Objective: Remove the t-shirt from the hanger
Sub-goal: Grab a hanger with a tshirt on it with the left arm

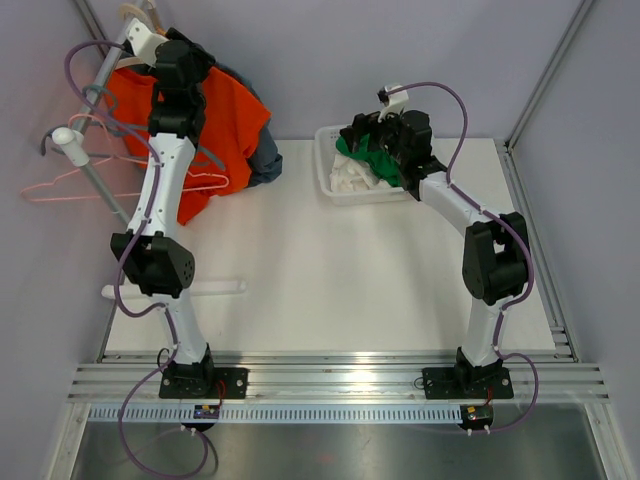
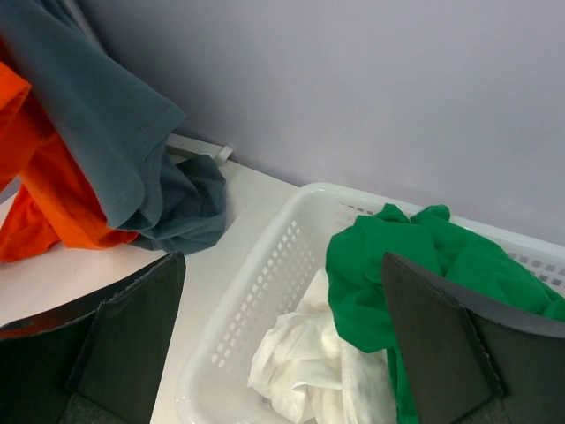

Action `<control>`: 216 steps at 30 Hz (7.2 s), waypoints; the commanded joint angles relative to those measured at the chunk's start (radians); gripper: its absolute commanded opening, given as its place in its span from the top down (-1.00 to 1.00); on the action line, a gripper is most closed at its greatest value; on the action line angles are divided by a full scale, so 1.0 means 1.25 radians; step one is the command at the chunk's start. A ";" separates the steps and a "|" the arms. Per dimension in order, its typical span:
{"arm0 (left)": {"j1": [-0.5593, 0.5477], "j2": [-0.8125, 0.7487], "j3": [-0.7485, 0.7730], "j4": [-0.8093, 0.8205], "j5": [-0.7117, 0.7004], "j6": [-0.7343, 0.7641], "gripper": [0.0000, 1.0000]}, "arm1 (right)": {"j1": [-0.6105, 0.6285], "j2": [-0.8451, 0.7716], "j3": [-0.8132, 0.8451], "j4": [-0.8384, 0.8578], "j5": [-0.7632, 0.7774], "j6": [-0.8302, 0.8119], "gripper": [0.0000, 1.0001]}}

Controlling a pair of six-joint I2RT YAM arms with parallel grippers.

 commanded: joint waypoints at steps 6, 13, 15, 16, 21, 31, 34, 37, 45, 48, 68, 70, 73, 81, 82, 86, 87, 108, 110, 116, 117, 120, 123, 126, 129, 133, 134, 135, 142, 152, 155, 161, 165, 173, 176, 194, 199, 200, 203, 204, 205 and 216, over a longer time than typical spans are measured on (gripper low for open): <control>0.018 -0.103 -0.121 0.072 0.056 -0.044 -0.24 | 0.008 -0.008 0.156 -0.002 -0.231 -0.010 -0.99; 0.018 -0.206 -0.220 0.041 0.064 -0.060 -0.37 | 0.057 0.123 0.422 -0.061 -0.387 0.011 -0.99; 0.018 -0.260 -0.279 0.102 0.055 -0.049 -0.41 | 0.067 0.186 0.518 -0.070 -0.387 0.013 -0.99; 0.018 -0.279 -0.317 0.116 0.050 -0.044 -0.43 | 0.074 0.211 0.591 -0.076 -0.387 0.019 -0.99; 0.019 -0.338 -0.360 0.143 0.042 -0.028 -0.46 | 0.095 0.402 0.813 -0.065 -0.389 0.073 -0.99; 0.029 -0.351 -0.351 0.089 0.049 -0.003 -0.49 | 0.191 0.564 0.931 0.165 -0.208 0.040 -0.90; 0.037 -0.339 -0.341 0.085 0.049 -0.003 -0.49 | 0.209 0.580 0.930 0.197 -0.194 0.036 -0.81; 0.045 -0.326 -0.320 0.074 0.057 -0.011 -0.49 | 0.218 0.584 0.928 0.220 -0.200 0.050 -0.79; 0.057 -0.286 -0.298 0.061 0.082 -0.021 -0.49 | 0.249 0.586 0.924 0.215 -0.188 0.028 -0.59; 0.061 -0.263 -0.277 0.050 0.086 -0.027 -0.49 | 0.250 0.599 0.931 0.221 -0.168 0.020 -0.53; 0.073 -0.214 -0.192 -0.018 0.135 -0.035 -0.48 | 0.312 0.515 0.781 0.180 -0.236 -0.102 1.00; 0.072 -0.208 -0.189 -0.019 0.138 -0.023 -0.49 | 0.314 0.510 0.774 0.172 -0.254 -0.102 1.00; 0.073 -0.180 -0.158 -0.045 0.134 -0.011 -0.48 | 0.318 0.498 0.756 0.166 -0.273 -0.111 1.00; 0.073 -0.129 -0.092 -0.091 0.120 0.008 -0.45 | 0.338 0.450 0.697 0.159 -0.287 -0.162 1.00; 0.072 -0.118 -0.081 -0.121 0.119 0.013 -0.44 | 0.343 0.445 0.696 0.153 -0.290 -0.177 1.00; 0.072 -0.127 -0.087 -0.134 0.103 0.024 -0.41 | 0.353 0.428 0.677 0.137 -0.298 -0.204 1.00; 0.072 -0.127 -0.089 -0.132 0.100 0.024 -0.40 | 0.355 0.423 0.668 0.133 -0.298 -0.212 1.00; 0.073 -0.145 -0.130 -0.156 0.039 0.054 0.21 | 0.403 0.346 0.572 0.083 -0.275 -0.348 1.00; 0.072 -0.150 -0.133 -0.155 0.035 0.054 0.25 | 0.404 0.339 0.571 0.077 -0.275 -0.353 1.00; 0.072 -0.151 -0.133 -0.181 0.043 0.074 0.26 | 0.414 0.330 0.566 0.052 -0.263 -0.386 1.00; 0.072 -0.151 -0.133 -0.182 0.042 0.075 0.28 | 0.414 0.328 0.566 0.048 -0.262 -0.392 1.00; 0.072 -0.153 -0.133 -0.192 0.033 0.078 0.46 | 0.418 0.326 0.568 0.037 -0.251 -0.408 1.00; 0.072 -0.153 -0.126 -0.194 0.031 0.075 0.79 | 0.418 0.321 0.567 0.030 -0.243 -0.414 0.91; 0.072 -0.150 -0.106 -0.198 0.031 0.074 1.00 | 0.418 0.312 0.555 0.036 -0.235 -0.415 0.66; 0.073 -0.149 -0.080 -0.198 0.033 0.070 1.00 | 0.419 0.300 0.538 0.046 -0.221 -0.419 0.35; 0.072 -0.150 -0.054 -0.188 0.023 0.063 1.00 | 0.419 0.273 0.492 0.074 -0.204 -0.423 -0.36; 0.072 -0.154 -0.055 -0.181 0.021 0.058 1.00 | 0.419 0.267 0.482 0.079 -0.200 -0.423 -0.41; 0.073 -0.160 -0.063 -0.174 0.012 0.053 1.00 | 0.419 0.252 0.473 0.085 -0.198 -0.421 -0.46; 0.056 -0.172 -0.077 -0.056 -0.049 0.054 1.00 | 0.418 0.186 0.373 0.150 -0.159 -0.426 -0.99; -0.015 -0.120 -0.041 0.107 -0.205 0.192 1.00 | 0.417 0.115 0.288 0.196 -0.125 -0.444 -0.99; -0.028 -0.115 -0.046 0.125 -0.243 0.211 1.00 | 0.417 0.104 0.276 0.198 -0.119 -0.446 -0.99; -0.053 -0.117 -0.079 0.198 -0.279 0.279 1.00 | 0.411 0.080 0.253 0.207 -0.114 -0.444 -0.99; -0.079 -0.106 -0.066 0.231 -0.328 0.375 1.00 | 0.407 0.074 0.239 0.216 -0.112 -0.440 -0.99; -0.117 -0.151 -0.229 0.431 -0.379 0.475 1.00 | 0.402 0.051 0.216 0.229 -0.113 -0.425 -0.99; -0.132 -0.137 -0.243 0.539 -0.385 0.577 1.00 | 0.400 0.042 0.207 0.230 -0.112 -0.425 -0.99; -0.232 -0.202 -0.389 0.830 -0.436 0.843 1.00 | 0.388 -0.038 0.138 0.223 -0.074 -0.418 -0.99; -0.249 -0.253 -0.449 0.748 -0.431 0.777 1.00 | 0.379 -0.102 0.079 0.234 -0.048 -0.418 -0.99; -0.255 -0.259 -0.457 0.735 -0.428 0.750 1.00 | 0.377 -0.119 0.071 0.234 -0.043 -0.418 -0.99; -0.258 -0.290 -0.478 0.635 -0.405 0.649 1.00 | 0.368 -0.167 0.024 0.251 -0.035 -0.421 -0.99; -0.258 -0.296 -0.478 0.606 -0.389 0.622 1.00 | 0.366 -0.183 0.003 0.281 -0.035 -0.424 -0.99; -0.258 -0.300 -0.476 0.559 -0.384 0.599 1.00 | 0.364 -0.199 -0.042 0.296 -0.035 -0.428 -0.99; -0.259 -0.359 -0.473 0.353 -0.289 0.420 1.00 | 0.276 -0.407 -0.232 0.348 0.011 -0.408 -0.99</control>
